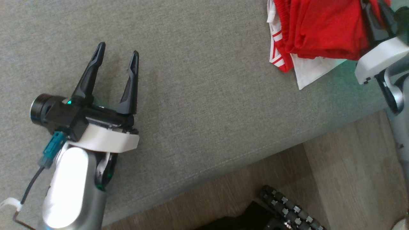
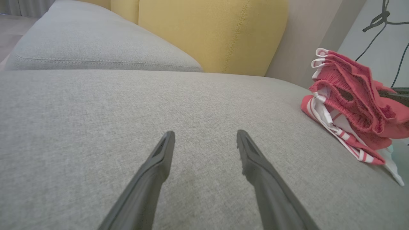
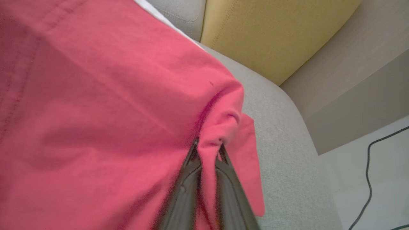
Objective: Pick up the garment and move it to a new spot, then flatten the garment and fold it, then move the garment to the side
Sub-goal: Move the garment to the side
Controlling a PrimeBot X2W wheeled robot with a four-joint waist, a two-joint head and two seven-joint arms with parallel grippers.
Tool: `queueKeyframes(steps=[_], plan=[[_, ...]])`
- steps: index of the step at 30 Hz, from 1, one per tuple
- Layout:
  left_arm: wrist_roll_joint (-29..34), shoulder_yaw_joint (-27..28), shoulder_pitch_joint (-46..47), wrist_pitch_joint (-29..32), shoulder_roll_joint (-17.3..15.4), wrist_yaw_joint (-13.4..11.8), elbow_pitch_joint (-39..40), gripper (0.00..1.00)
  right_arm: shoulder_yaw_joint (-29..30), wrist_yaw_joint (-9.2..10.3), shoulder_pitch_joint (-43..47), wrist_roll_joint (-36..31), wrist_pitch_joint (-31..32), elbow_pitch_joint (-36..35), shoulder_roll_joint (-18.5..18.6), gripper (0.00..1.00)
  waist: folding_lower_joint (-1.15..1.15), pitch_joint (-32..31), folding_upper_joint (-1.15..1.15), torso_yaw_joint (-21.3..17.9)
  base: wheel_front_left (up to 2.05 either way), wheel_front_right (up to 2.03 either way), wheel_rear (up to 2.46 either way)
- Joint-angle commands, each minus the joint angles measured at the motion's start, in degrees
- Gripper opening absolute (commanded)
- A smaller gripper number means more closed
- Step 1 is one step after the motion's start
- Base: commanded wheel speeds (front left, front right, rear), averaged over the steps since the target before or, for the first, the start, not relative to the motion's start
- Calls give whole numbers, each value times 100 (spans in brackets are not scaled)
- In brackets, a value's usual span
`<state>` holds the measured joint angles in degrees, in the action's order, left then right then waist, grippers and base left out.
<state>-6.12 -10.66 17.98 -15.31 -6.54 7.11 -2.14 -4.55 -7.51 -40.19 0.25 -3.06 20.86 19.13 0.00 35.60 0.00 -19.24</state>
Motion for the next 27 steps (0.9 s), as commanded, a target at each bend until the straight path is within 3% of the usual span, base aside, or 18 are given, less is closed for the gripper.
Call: queueKeyframes(steps=[1,3,11,19,27], plan=[[2,139,-137,31,-19,23,-248,100,78,2,222,-37,-13,-209,30,31,0,-57,0,16,0,0,0],[-12,144,-156,31,13,25,-278,100,74,2,293,-34,0,-207,11,100,0,-127,0,28,0,0,0],[-121,185,-256,31,202,31,-359,100,7,2,477,106,174,-346,7,100,0,-610,0,161,0,0,0],[-314,323,-398,31,341,-19,-408,100,-111,2,674,176,430,-749,-110,100,0,-1268,0,534,0,0,0],[-722,378,-690,31,364,-331,-349,100,-276,2,1060,461,465,-1168,-551,100,0,-1997,0,1189,0,0,0]])
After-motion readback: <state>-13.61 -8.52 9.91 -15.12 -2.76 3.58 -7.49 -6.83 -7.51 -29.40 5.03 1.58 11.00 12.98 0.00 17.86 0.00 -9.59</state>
